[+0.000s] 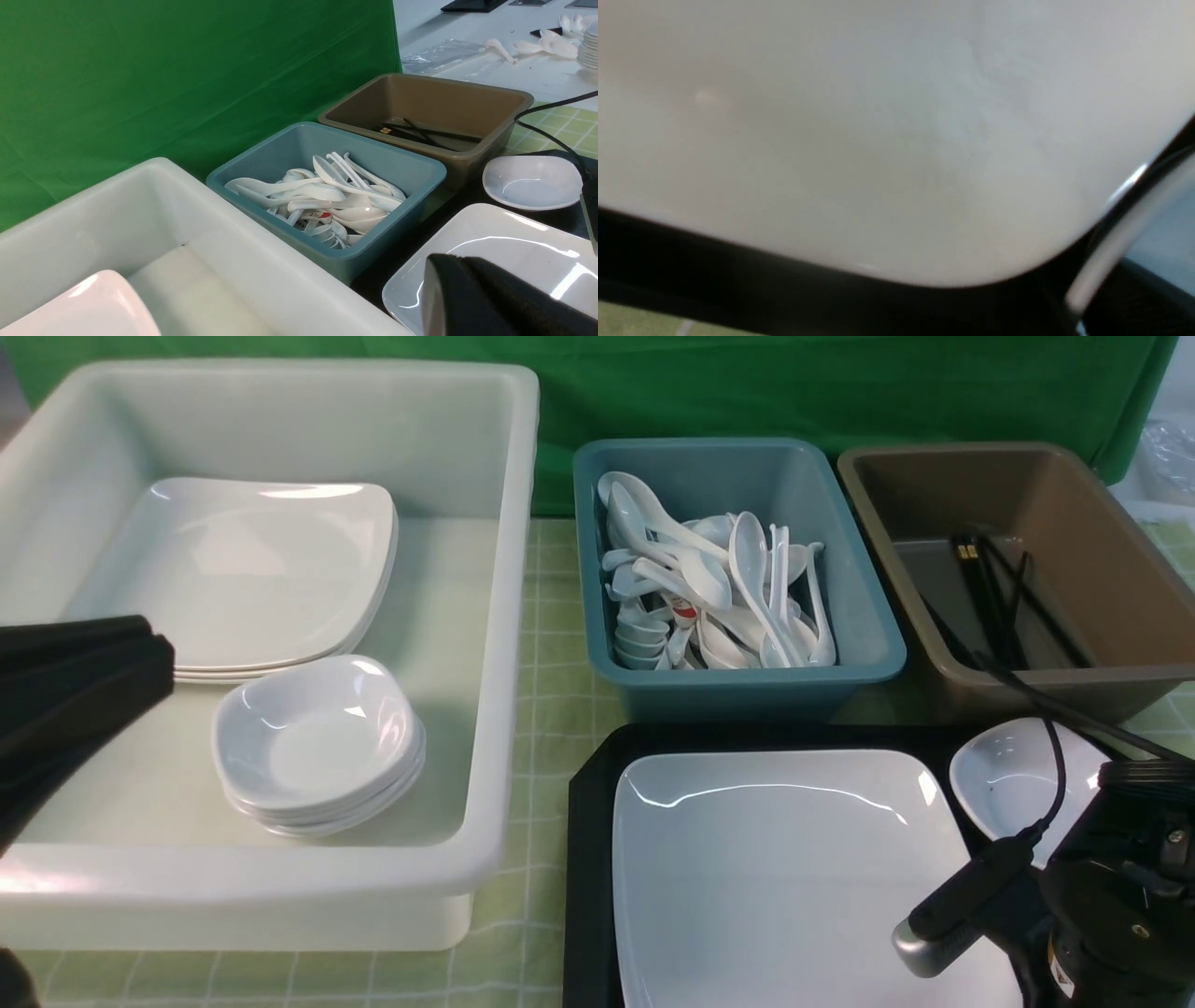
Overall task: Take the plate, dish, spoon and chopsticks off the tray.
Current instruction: Use the right arm to grab a small plate from the dinner plate, then use the right arm to put the small plate into the large storage box on the left
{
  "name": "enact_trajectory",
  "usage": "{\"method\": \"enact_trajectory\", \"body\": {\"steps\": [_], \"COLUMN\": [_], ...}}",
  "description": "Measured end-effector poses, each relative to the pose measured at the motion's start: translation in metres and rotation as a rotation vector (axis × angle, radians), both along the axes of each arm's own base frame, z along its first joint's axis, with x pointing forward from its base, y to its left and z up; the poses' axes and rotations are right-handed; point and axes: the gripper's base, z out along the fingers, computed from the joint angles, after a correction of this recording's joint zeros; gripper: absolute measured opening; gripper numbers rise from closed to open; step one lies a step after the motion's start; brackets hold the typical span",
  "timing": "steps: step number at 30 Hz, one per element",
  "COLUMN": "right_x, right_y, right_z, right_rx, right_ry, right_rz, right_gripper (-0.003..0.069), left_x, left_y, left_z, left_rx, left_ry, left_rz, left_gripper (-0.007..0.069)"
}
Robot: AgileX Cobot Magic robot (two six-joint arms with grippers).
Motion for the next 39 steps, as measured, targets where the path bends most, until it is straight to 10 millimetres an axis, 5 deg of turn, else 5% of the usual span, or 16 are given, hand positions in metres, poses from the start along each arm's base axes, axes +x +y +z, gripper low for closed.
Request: {"method": "enact_trajectory", "body": {"steps": [8, 11, 15, 16, 20, 25, 26, 28, 29, 30, 32, 34, 39], "right_x": [-0.003, -0.009, -0.015, -0.016, -0.016, -0.016, -0.018, -0.014, -0.014, -0.007, -0.002, 0.014, 0.05], "right_y": [-0.003, 0.001, 0.009, 0.019, 0.058, 0.159, 0.165, 0.221, 0.226, 0.252, 0.268, 0.301, 0.337], "right_z": [0.012, 0.047, 0.086, 0.116, 0.178, 0.236, 0.238, 0.239, 0.239, 0.23, 0.221, 0.195, 0.144], "right_rx": [-0.016, -0.009, 0.035, 0.105, 0.279, 0.527, 0.531, 0.563, 0.56, 0.544, 0.527, 0.477, 0.419], "right_ry": [-0.004, -0.04, -0.094, -0.172, -0.329, -0.537, -0.543, -0.597, -0.598, -0.601, -0.596, -0.577, -0.544], "right_rz": [-0.006, -0.009, -0.023, -0.007, 0.125, 0.596, 0.633, 0.859, 0.887, 0.968, 1.013, 1.089, 1.111], "right_gripper": [0.0152, 0.0071, 0.0063, 0.0063, 0.0062, 0.0062, 0.0062, 0.0062, 0.0062, 0.0062, 0.0062, 0.0062, 0.0062], "left_x": [0.0, 0.0, 0.0, 0.0, -0.002, -0.022, -0.024, -0.039, -0.041, -0.048, -0.053, -0.061, -0.063], "left_y": [0.0, 0.0, 0.0, 0.0, 0.005, 0.031, 0.033, 0.048, 0.05, 0.055, 0.057, 0.061, 0.06], "left_z": [0.0, -0.001, -0.001, -0.002, 0.004, 0.024, 0.024, 0.024, 0.024, 0.022, 0.021, 0.018, 0.016], "left_rx": [0.0, 0.008, 0.013, 0.019, 0.006, -0.032, -0.025, -0.042, -0.041, -0.049, -0.055, -0.074, -0.087], "left_ry": [0.001, 0.007, 0.008, 0.008, 0.019, -0.022, -0.033, -0.023, -0.029, -0.021, -0.015, -0.004, 0.019], "left_rz": [0.0, -0.004, -0.004, -0.001, 0.05, 0.24, 0.254, 0.348, 0.357, 0.384, 0.395, 0.405, 0.393], "left_gripper": [0.0023, 0.0023, 0.0023, 0.0023, 0.0023, 0.0023, 0.0023, 0.0023, 0.0023, 0.0023, 0.0023, 0.0023, 0.0023]}}
